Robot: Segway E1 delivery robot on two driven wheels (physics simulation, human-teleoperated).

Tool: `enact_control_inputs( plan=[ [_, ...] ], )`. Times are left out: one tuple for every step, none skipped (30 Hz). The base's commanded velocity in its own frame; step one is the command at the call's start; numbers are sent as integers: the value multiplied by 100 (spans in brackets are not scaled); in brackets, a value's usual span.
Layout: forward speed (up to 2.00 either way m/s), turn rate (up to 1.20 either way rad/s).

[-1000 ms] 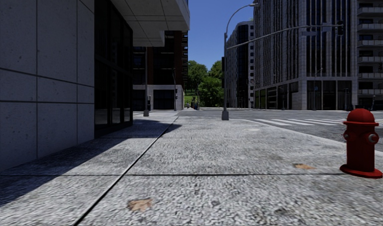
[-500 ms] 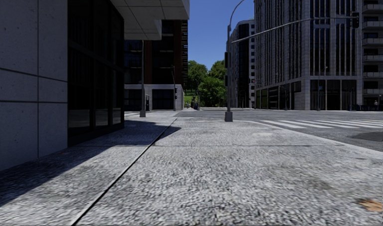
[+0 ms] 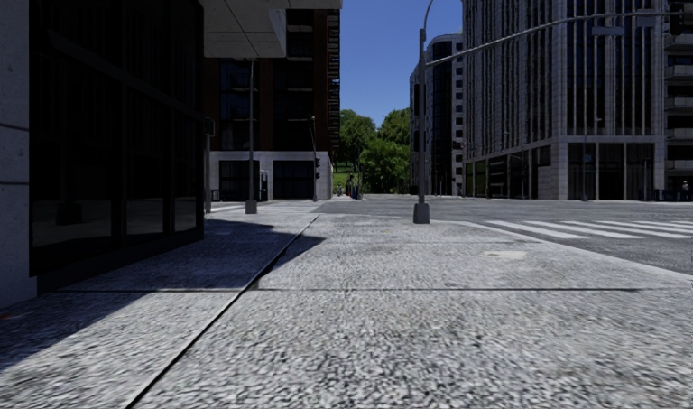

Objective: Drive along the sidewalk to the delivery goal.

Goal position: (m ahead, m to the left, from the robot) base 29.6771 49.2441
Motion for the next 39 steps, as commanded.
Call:
enact_control_inputs(
  plan=[
    [200, 0],
    [200, 0],
    [200, 0],
    [200, 0],
    [200, 0],
    [200, 0],
    [200, 0],
    [200, 0],
    [200, 0],
    [200, 0],
    [200, 0],
    [200, 0],
    [200, 0],
    [200, 0],
    [200, 0],
    [200, 0],
    [200, 0],
    [200, 0],
    [200, 0],
    [200, 0],
    [200, 0],
    [200, 0],
    [200, 0],
    [200, 0],
    [200, 0],
    [200, 0],
    [200, 0],
    [200, 0],
    [200, 0],
    [200, 0],
    [200, 0],
    [200, 0],
    [200, 0],
    [200, 0],
    [200, 0],
    [200, 0],
    [200, 0],
    [200, 0],
    [200, 0]
  ],
)
